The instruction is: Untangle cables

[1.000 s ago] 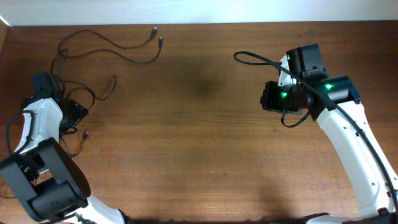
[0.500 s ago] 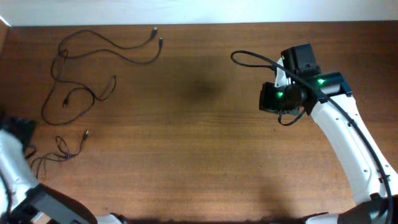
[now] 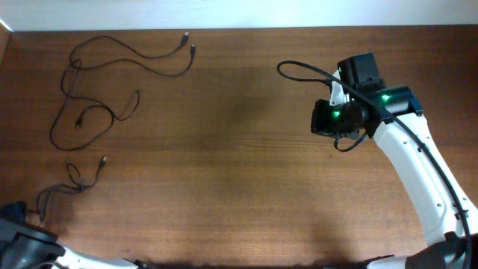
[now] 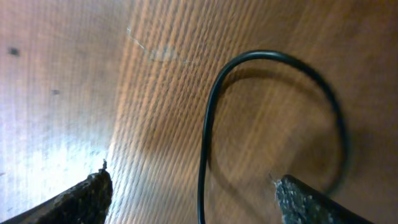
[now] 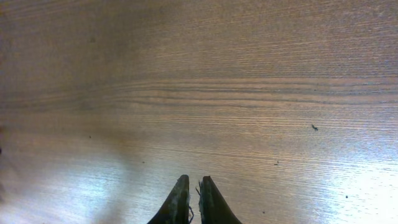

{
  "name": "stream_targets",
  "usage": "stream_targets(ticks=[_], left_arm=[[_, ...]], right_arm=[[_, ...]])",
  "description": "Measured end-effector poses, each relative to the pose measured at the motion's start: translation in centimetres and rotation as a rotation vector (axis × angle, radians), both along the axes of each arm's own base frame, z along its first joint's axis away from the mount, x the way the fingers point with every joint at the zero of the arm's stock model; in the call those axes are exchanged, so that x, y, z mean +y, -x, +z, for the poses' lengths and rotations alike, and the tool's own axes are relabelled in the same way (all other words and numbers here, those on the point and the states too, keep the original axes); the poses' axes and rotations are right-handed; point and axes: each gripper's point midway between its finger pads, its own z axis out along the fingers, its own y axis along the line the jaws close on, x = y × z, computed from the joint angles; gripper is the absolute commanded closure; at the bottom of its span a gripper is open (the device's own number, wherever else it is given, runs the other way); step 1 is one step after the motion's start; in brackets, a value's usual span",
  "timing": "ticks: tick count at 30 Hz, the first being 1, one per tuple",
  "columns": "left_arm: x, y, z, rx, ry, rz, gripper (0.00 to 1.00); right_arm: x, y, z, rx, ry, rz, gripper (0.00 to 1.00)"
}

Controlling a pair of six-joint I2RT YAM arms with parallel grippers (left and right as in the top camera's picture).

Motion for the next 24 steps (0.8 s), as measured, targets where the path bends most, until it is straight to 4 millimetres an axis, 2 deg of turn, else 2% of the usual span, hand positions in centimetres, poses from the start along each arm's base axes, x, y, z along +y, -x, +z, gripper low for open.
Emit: stream_targets(ticks=[1,2,3,4,5,6,7,8,15,19,21,23,24], left_arm=[[-0.1,0.0,-1.1,0.008,0.021,0.006,0.34],[0.2,-0.1,-1.1,0.003,0.012,0.008,0.49],[0.4,-0.2,-1.4,-0.002,0.009,0.01,0.56],[0.6,-0.4,-1.4,-0.006,0.001,0.009,0.72],[0.9,-0.5,-1.4,-0.01,-0.008,0.007,0.77],[1.1,-0.7,-1.4,-0.014,-0.015,0.004,0.87],[1.3,-0.7,-1.5,-0.016,-0.021,0.005,0.91],[1.4,-0.8,-1.5,-0.016,-0.024,0.004,1.0],[3.1,-1.4,-1.4,-0.028,-0.085,-0.067,1.0],[5.1,-3.9,-1.3,-0.108,-0.153,-0.227,1.0],[5.3,-5.1,-1.3,-0.144,-0.165,-0.309,1.0],[5.1,-7.3,-1.2,-0.197,-0.175,-0.405,1.0],[4.7,-9.0,-1.1,-0.23,-0.178,-0.466,0.87]], right_arm=[[0.0,0.0,0.0,0.0,0.0,0.0,0.92],[0.0,0.0,0.0,0.001,0.0,0.001,0.92],[0.0,0.0,0.0,0.001,0.0,0.0,0.92],[0.0,0.1,0.0,0.002,0.0,0.0,0.92],[0.0,0.1,0.0,0.004,0.0,0.0,0.91],[0.0,0.1,-0.1,0.004,0.0,0.001,0.91],[0.0,0.1,-0.1,0.004,0.0,0.0,0.91],[0.0,0.1,0.0,0.003,0.001,0.0,0.91],[0.0,0.1,-0.1,0.004,0.0,0.001,0.91],[0.0,0.1,-0.1,0.004,0.0,0.0,0.91],[0.0,0.1,-0.1,0.004,0.0,0.0,0.91],[0.0,0.1,-0.1,0.004,0.0,0.0,0.91],[0.0,0.1,-0.1,0.004,0.0,0.0,0.91]])
